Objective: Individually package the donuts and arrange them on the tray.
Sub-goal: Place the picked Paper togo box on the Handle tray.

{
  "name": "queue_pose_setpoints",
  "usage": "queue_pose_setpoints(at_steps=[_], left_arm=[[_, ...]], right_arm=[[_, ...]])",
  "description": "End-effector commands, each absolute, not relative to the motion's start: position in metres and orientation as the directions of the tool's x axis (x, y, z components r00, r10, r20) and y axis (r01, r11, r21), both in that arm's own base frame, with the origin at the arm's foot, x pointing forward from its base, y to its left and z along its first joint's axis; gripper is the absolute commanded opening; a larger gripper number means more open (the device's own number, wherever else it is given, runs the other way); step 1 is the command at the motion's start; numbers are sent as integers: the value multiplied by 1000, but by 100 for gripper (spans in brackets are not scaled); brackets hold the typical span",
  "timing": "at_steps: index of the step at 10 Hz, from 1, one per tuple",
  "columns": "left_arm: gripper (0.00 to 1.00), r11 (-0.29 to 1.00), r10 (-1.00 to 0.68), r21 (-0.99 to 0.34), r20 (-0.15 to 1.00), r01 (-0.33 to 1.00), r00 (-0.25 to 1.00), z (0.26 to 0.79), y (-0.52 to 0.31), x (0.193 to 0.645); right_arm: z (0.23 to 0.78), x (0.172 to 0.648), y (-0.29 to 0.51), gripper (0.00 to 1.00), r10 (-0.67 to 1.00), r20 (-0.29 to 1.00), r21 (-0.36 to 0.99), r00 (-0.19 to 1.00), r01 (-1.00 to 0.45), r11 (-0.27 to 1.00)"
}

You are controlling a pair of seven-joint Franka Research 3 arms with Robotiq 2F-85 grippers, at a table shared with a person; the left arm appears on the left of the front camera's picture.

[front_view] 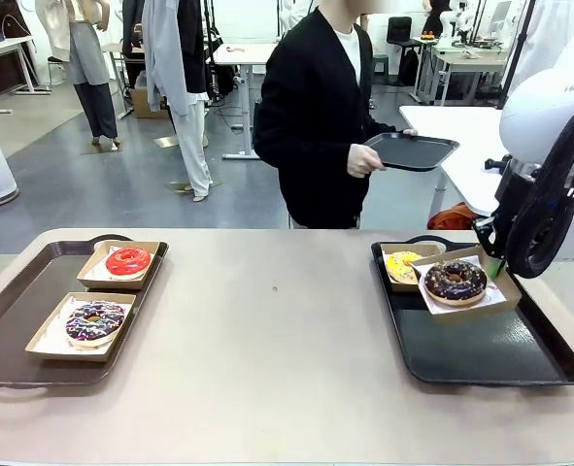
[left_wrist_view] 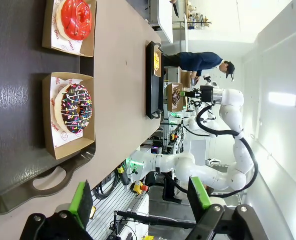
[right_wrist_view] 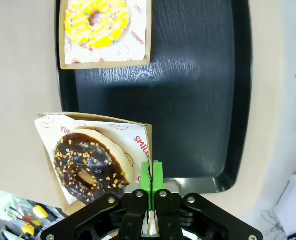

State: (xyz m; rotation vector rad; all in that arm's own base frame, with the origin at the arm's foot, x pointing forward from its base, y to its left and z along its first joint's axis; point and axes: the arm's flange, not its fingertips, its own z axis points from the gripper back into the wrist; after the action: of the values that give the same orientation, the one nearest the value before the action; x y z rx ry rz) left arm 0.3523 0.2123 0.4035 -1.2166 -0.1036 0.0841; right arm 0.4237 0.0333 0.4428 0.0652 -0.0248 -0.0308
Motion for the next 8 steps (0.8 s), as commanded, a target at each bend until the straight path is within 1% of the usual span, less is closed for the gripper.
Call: queue_pose_setpoints(at_steps=[1,4,8], left_arm=[[100,342,125,-940,38,-7,991,405,213,351],[100,342,125,-940,38,-7,991,405,213,351],[100,342,125,-940,38,-7,991,405,213,351]], right_arm=[[422,417,35,1,-22,40,70,999,19,997],[393,419,32,1,-48,52,66,997,45,997],[364,434,27,1,-65,9,62,998,64,996]])
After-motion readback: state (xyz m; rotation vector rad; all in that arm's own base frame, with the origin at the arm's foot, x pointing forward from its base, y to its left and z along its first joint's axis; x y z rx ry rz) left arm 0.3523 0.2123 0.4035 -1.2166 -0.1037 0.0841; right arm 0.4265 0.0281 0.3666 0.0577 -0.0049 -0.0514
